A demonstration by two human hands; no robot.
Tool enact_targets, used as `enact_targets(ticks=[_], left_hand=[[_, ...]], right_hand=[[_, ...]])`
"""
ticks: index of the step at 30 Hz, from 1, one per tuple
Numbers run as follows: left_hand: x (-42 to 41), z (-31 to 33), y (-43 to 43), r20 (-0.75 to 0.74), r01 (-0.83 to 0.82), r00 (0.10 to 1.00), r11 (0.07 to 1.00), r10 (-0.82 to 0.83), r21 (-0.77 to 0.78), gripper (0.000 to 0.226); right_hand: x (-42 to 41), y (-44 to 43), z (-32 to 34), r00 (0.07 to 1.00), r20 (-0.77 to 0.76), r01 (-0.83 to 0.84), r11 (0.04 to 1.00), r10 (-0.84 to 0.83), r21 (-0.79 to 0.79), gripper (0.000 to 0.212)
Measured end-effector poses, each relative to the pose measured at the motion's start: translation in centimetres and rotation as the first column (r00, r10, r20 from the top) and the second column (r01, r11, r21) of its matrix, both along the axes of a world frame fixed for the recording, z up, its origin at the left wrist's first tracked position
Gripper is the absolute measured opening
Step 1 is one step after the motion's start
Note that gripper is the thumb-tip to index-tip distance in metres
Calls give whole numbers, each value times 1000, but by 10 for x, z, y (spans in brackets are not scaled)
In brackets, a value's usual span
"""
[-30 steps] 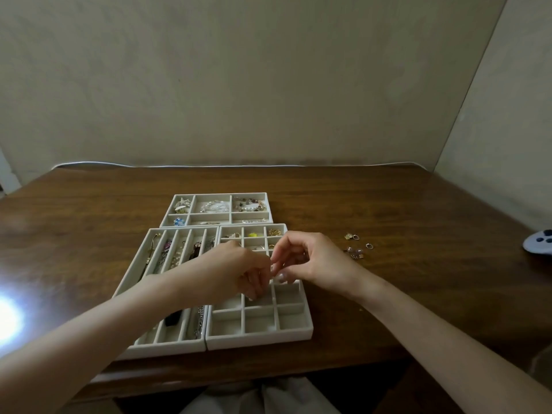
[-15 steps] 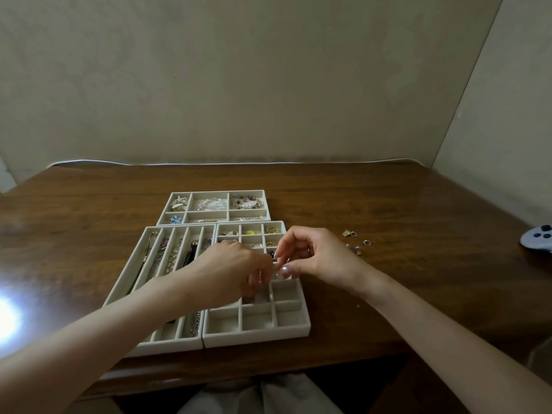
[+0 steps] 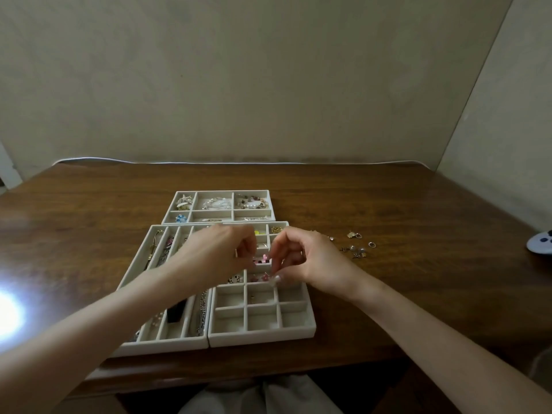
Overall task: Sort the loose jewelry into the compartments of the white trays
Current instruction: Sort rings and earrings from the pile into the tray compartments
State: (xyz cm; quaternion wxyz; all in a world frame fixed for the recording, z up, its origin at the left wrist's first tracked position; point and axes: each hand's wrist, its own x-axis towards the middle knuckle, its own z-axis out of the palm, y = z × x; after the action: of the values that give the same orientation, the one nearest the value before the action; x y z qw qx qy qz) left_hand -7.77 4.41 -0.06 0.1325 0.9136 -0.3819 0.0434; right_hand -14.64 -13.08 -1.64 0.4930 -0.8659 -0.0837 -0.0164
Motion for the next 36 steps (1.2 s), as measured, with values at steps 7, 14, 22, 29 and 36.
enact_targets(ticks=[7,14,22,29,36], left_hand=[[11,0,8,35,-57,997,986,63,-156,11],[13,-5,9,31,-81,996,982,88,-171,10],[14,-4,7,42,-57,997,980,66,-192,11],[15,-6,-12,28,12,1000,977,-6,-215,10],[21,-24,-56,-16,86,996,976,-91,-202,14]], right_hand=[[2,17,-4,995,-57,-93,990,87,-105,32],[-6,30,-8,975,200,36,831,92,-555,26],[-5,26,-7,929,361,144,814,85,-563,22],[4,-21,0,941,319,245,882,-117,-401,20],[-2,-70,-16,925,293,345,854,-240,-389,20]])
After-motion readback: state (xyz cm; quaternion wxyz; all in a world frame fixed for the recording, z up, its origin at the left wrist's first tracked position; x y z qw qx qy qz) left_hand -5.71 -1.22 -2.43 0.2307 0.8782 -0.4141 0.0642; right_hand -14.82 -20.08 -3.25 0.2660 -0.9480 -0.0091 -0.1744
